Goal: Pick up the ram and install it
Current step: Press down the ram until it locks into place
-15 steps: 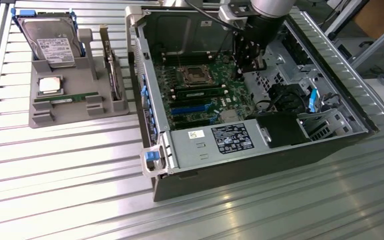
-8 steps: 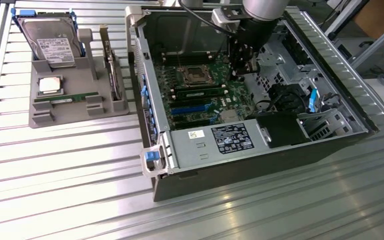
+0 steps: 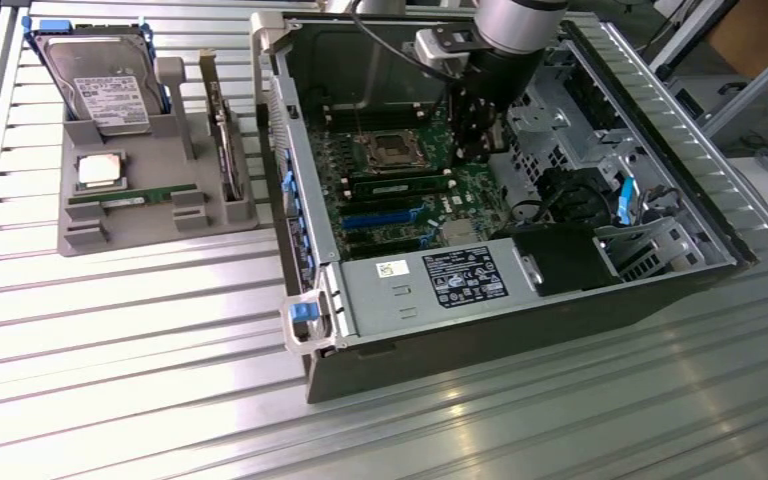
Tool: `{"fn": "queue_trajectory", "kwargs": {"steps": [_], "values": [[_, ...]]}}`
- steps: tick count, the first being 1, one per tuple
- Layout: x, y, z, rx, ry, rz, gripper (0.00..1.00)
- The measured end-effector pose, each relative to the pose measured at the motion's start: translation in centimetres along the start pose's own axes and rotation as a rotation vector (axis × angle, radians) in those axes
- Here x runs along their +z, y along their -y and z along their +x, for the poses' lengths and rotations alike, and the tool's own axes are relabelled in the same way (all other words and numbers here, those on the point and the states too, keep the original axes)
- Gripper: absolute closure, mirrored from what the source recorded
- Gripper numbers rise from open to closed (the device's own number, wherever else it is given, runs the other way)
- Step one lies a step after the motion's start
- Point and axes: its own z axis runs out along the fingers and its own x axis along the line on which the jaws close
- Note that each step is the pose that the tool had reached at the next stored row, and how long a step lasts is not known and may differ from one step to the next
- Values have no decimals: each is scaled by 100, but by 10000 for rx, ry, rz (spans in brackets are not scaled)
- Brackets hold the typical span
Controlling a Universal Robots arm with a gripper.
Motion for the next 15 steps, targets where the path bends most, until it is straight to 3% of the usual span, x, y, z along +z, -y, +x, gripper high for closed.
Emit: {"fn": "queue_trajectory", "kwargs": {"steps": [7, 15], "values": [[147, -4, -55, 1, -3, 0, 89], [247, -8, -58, -2, -99, -1, 89]]}}
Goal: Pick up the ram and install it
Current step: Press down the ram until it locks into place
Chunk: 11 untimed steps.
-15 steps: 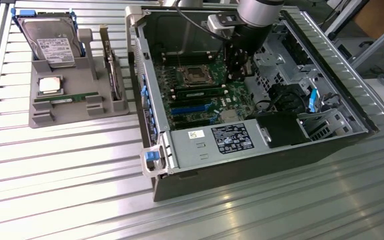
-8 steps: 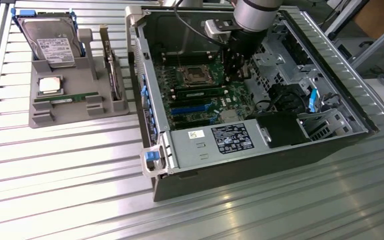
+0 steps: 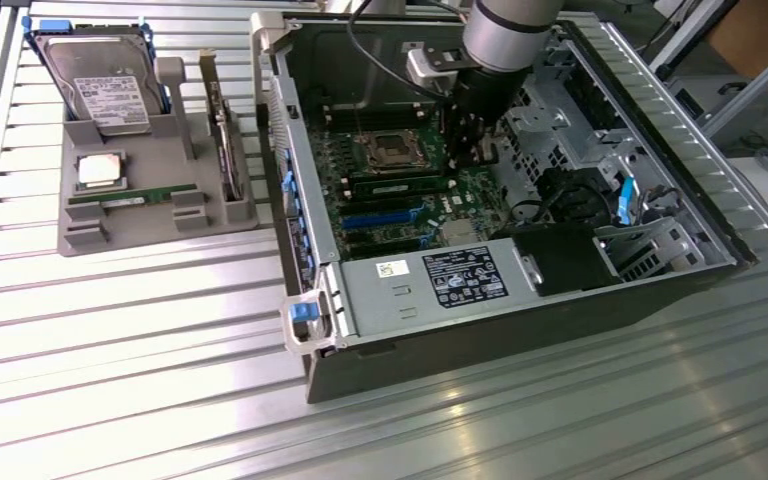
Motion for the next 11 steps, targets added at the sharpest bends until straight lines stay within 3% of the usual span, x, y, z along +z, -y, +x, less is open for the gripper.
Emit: {"fn": "queue_trajectory", "kwargs": {"steps": [9, 10, 11], "values": [[64, -2, -4, -1, -48, 2, 89], [43, -1, -6, 1, -32, 18, 89], [-53, 2, -2, -1, -65, 23, 89]]}}
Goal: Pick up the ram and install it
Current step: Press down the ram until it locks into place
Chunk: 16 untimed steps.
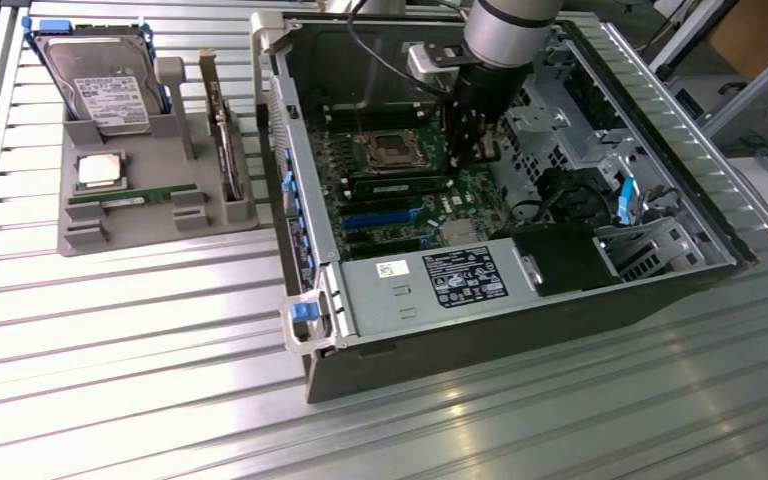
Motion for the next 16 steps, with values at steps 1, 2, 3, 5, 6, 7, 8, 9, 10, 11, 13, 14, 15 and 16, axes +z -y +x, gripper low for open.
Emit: {"fn": "queue_trajectory", "kwargs": {"steps": [1, 2, 3, 5, 6, 7, 8, 9, 10, 11, 13, 14, 15, 16], "values": [[-48, 2, 3, -1, -6, 7, 89], [-76, -12, 3, 2, -6, 16, 89], [-80, -97, 4, 0, -10, 24, 89], [-85, -254, 3, 0, -9, 29, 89], [-86, -298, 3, -1, -10, 29, 89], [-88, -381, 2, 0, -9, 30, 89], [-90, -448, 2, 1, -9, 31, 89], [-93, -544, 2, 0, -9, 31, 89], [-95, -608, 1, 1, -9, 32, 89], [-96, -658, 1, 1, -9, 32, 89], [-96, -750, 1, 1, -8, 33, 89], [-91, -817, 0, 1, -9, 33, 89], [-84, -890, -1, 1, -8, 34, 89], [-82, -912, 0, 1, -10, 32, 89]]}}
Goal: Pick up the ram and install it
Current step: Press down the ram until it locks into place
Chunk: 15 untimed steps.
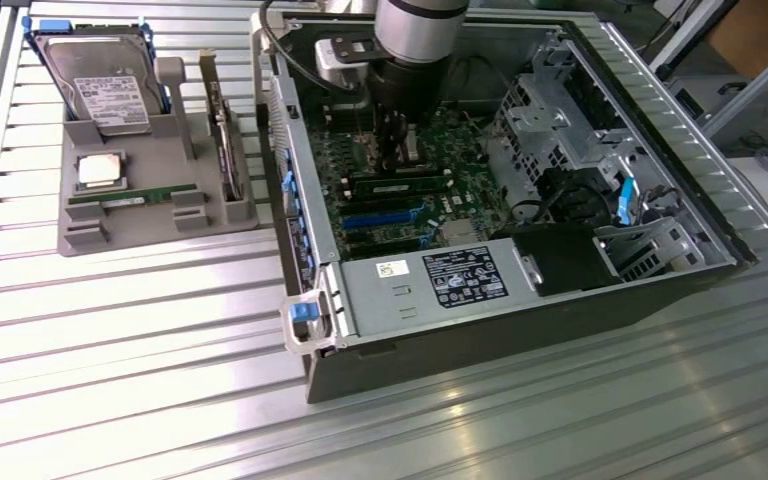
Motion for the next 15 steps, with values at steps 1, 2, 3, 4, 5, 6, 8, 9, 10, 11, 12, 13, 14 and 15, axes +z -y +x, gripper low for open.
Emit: {"fn": "queue_trajectory", "kwargs": {"steps": [1, 2, 3, 4, 5, 6, 8, 9, 10, 11, 12, 13, 14, 15], "values": [[3, -17, 0, 0, 1, 0, 89], [8, -50, 0, 0, -1, 0, 89], [12, -71, -1, 0, 0, 0, 89], [19, -110, -1, 0, 0, 1, 89], [23, -133, -2, 0, 1, 1, 89], [30, -155, -2, 1, 2, 2, 89], [41, -188, -3, 1, 2, 2, 89], [46, -196, -3, 1, 0, 1, 89], [51, -197, -3, -1, 0, 0, 89], [58, -200, -3, 1, 1, 1, 89], [66, -201, -4, -1, 2, 1, 89], [70, -203, -4, -1, 1, 1, 89], [74, -207, -4, 1, 0, 0, 89], [79, -211, -4, 1, -1, -1, 89]]}}
